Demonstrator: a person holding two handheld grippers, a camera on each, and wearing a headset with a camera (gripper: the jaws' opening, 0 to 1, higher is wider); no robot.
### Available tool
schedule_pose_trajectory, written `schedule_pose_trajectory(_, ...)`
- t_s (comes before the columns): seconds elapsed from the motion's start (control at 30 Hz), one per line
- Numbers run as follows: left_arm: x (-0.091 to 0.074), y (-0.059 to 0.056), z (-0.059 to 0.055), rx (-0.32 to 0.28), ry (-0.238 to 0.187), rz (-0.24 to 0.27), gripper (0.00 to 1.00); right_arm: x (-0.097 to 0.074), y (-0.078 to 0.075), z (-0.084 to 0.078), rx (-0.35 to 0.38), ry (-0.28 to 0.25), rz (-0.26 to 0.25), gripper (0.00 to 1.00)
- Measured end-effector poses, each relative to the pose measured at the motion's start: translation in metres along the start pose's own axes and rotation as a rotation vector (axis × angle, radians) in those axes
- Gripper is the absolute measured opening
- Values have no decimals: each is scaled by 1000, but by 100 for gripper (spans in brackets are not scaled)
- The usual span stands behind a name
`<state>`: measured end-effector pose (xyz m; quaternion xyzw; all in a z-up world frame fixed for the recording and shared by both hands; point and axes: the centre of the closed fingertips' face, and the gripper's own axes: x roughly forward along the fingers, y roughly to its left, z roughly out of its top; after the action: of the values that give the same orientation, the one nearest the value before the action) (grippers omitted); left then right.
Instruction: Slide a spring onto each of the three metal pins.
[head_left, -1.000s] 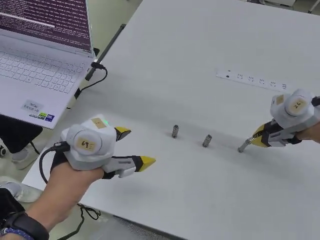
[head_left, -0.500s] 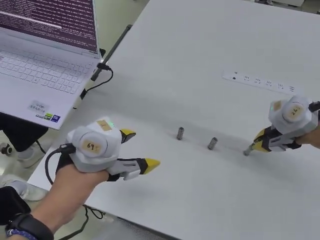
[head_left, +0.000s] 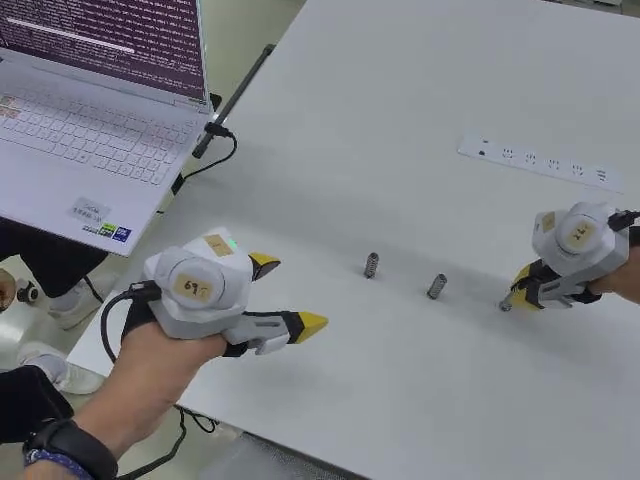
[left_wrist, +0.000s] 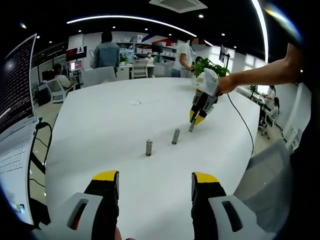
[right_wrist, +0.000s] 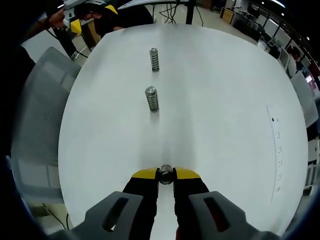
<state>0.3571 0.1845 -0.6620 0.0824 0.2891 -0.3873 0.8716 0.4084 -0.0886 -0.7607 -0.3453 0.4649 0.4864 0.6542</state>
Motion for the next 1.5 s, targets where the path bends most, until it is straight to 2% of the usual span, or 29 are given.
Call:
schedule_pose_trajectory(0.7,0,3,2,2,1,5,54,11,2,-6,-3,22,13,10)
schedule_pose_trajectory(1.0,2,0,4,1,-7,-3,54,-1,-2,-4,21,-3,-18,20)
schedule_pose_trajectory(1.17,4,-3,5,5,-9,-12,54,-9,2,-6,24,-9,-30,28)
schedule_pose_trajectory(1.37,6,-7,7,10,-14,-24,54,-16,4,-10,81,-43,-60,30)
schedule_pose_trajectory(1.5,6,-8,9,14,-18,-29,54,-21,8,-14,146,-78,-83,32)
